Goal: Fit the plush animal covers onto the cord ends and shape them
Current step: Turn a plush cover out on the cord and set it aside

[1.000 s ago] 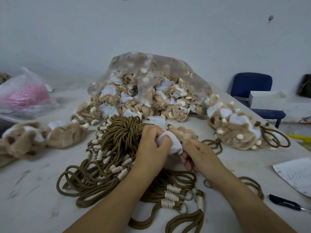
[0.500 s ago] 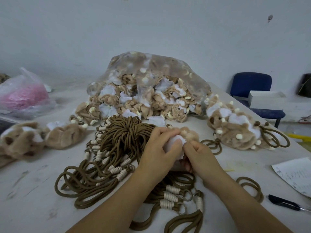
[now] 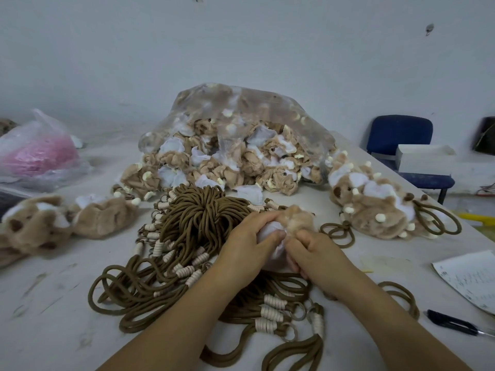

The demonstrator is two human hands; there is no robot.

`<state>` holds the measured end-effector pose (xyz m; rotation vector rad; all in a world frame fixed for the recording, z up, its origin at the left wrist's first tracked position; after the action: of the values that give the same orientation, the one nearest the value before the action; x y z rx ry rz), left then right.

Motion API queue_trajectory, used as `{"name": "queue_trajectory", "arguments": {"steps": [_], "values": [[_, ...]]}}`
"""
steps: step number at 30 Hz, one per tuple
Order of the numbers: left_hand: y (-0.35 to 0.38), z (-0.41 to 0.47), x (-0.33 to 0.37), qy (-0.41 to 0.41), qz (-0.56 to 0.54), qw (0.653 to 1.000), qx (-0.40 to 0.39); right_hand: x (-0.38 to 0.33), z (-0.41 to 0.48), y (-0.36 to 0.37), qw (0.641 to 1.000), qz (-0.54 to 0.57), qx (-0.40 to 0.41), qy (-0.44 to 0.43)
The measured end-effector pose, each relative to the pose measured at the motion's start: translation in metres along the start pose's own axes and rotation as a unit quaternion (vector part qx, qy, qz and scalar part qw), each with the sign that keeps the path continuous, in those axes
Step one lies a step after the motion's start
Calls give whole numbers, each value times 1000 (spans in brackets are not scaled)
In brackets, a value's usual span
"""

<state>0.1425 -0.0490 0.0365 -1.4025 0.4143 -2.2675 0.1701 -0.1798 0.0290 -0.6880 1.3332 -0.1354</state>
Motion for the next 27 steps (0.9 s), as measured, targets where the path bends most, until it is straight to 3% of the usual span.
{"name": "queue_trajectory", "arguments": {"steps": [7, 14, 18, 27], "values": [[-6, -2, -10, -51, 40, 996, 60, -12, -3, 11, 991, -115, -5, -63], [-8, -3, -16, -88, -69, 986, 127, -18, -3, 4, 987, -71, 63, -127], [-5, -6, -18, -122, -134, 977, 113, -8, 3, 4, 994, 8, 47, -102], [8, -5, -16, -104, -139, 985, 19, 9, 15, -8, 993, 61, 91, -29]]}}
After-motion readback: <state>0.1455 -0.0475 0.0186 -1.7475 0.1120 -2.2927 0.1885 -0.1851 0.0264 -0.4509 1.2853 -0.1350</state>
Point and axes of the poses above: each hand's wrist, its own z-axis towards the middle knuckle, its own y-axis out of the palm, x = y × z, the point moved 6 cm from there along z, towards the middle knuckle, and after that the axes turned 7 degrees about y, right-handed, at the moved point
